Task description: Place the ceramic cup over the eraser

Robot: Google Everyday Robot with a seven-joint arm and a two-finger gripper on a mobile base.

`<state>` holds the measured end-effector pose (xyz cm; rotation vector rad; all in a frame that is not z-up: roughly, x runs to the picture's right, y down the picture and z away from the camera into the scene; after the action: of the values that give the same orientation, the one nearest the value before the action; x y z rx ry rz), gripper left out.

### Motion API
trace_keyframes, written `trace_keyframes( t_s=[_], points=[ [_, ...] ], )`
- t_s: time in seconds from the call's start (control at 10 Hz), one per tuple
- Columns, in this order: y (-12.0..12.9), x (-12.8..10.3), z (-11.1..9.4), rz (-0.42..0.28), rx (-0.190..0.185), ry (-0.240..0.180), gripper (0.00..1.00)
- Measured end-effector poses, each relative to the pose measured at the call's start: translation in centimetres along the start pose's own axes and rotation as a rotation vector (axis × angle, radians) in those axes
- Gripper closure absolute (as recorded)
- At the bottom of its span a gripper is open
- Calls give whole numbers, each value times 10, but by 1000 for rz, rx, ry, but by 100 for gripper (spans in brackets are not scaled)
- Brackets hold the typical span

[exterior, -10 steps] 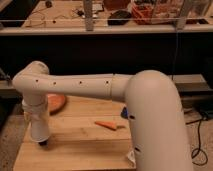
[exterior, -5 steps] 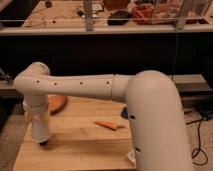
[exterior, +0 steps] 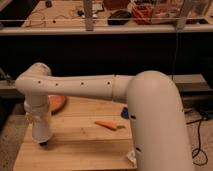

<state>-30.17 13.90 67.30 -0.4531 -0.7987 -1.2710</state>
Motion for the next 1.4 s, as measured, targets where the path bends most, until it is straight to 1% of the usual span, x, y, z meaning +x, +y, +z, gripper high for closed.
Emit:
trace_keyframes(
  t_s=[0.7, 0.8, 0.9, 1.4],
  points=[
    [5, 2, 4, 6, 1, -5, 87],
    [6, 2, 4, 7, 2, -5, 83],
    [8, 2, 4, 9, 1, -6, 81],
    [12, 4, 5, 14, 6, -12, 81]
  ],
)
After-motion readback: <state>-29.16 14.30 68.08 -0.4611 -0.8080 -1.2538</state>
